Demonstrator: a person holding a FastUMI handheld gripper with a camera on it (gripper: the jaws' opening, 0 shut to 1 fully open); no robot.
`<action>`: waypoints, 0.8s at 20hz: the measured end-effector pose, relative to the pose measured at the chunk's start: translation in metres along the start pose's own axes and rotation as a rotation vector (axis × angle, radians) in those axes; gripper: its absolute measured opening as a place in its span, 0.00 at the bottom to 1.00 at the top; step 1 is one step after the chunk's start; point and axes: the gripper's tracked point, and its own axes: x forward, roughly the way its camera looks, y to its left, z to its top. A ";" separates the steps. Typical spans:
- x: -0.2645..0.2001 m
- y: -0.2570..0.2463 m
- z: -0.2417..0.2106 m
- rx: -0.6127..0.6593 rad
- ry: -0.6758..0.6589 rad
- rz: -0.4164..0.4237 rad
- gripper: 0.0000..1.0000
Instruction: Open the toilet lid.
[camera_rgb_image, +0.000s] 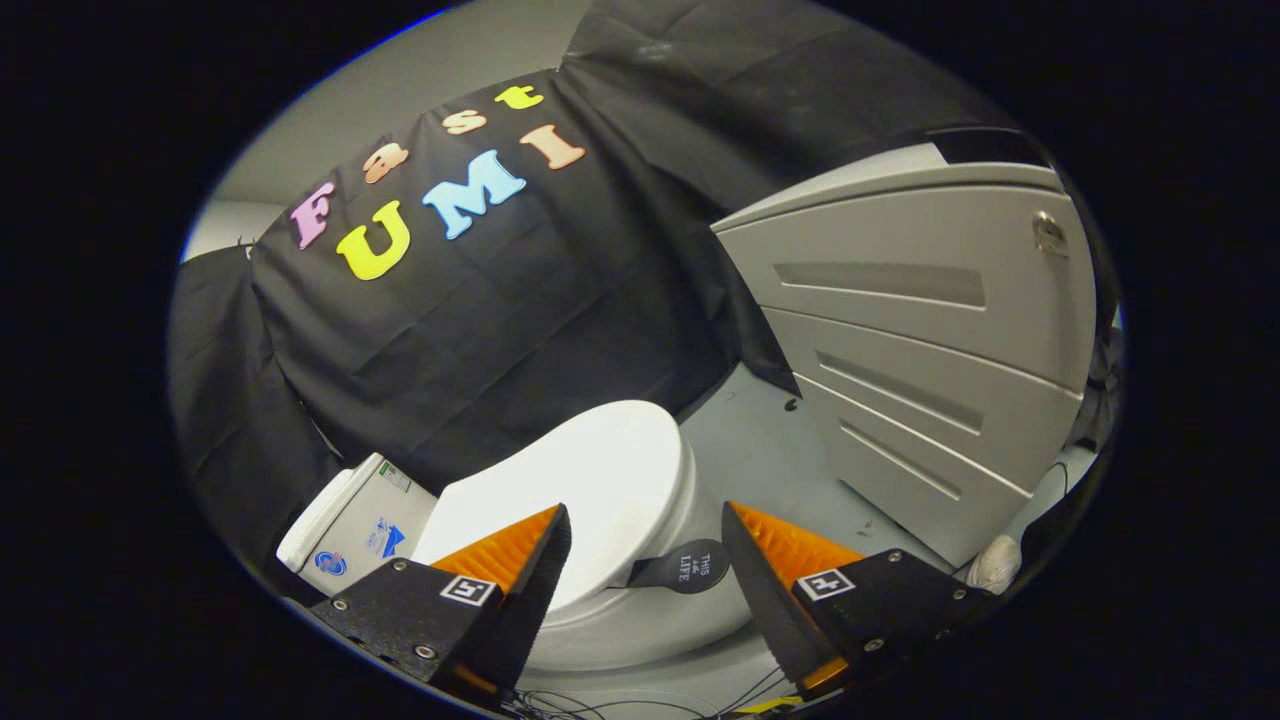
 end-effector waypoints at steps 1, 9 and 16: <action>0.003 0.000 -0.001 0.036 0.010 0.006 0.91; 0.029 -0.014 -0.041 0.193 0.113 -0.012 0.79; 0.036 -0.023 -0.043 0.235 0.116 -0.021 0.44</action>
